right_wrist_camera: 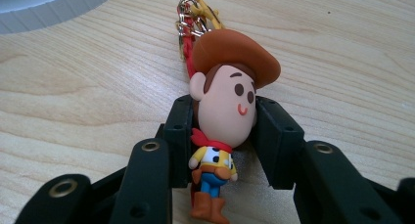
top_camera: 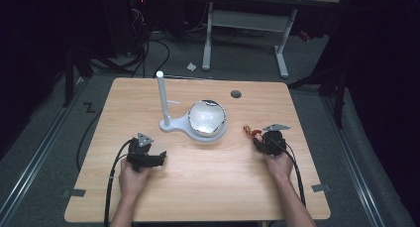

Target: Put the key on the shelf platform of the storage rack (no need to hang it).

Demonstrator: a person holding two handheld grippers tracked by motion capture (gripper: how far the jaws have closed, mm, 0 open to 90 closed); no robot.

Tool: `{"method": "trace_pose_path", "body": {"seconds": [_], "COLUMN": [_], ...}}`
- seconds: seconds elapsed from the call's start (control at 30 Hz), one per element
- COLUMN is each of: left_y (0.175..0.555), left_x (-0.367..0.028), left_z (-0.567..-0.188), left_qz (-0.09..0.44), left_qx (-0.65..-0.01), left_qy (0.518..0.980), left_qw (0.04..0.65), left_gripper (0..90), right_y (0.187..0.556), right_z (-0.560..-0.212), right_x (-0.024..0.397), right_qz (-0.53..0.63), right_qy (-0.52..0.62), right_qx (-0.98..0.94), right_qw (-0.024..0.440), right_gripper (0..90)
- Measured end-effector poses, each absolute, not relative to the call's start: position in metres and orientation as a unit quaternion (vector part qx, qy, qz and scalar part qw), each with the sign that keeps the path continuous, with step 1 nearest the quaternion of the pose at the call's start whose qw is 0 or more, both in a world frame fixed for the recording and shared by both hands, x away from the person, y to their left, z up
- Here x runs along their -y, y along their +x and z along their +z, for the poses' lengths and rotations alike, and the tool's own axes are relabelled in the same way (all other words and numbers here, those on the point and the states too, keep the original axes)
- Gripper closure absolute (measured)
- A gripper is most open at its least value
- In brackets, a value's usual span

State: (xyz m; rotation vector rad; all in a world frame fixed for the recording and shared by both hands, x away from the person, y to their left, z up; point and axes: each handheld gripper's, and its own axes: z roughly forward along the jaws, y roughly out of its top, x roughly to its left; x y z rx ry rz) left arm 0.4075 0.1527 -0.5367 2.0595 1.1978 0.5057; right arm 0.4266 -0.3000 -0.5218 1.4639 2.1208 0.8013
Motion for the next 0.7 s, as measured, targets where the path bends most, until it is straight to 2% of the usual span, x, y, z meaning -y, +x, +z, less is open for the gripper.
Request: {"method": "trace_pose_path", "body": {"seconds": [0.27, 0.7], "left_y": [0.408, 0.408], "left_x": [-0.153, -0.153], "left_z": [-0.537, -0.537], "left_qz": [0.195, 0.195], "left_qx": [-0.461, -0.461], "left_qy": [0.794, 0.794], "left_qw": [0.346, 0.345], "left_gripper": [16.1, 16.1], "right_y": [0.425, 0.413], "right_z": [-0.522, -0.495], "right_x": [0.302, 0.311], "right_qz": [0.297, 0.331], "right_qy": [0.523, 0.509], "right_qx": [-0.768, -0.762], "right_qw": [0.22, 0.224], "right_gripper": [62.8, 62.8]}}
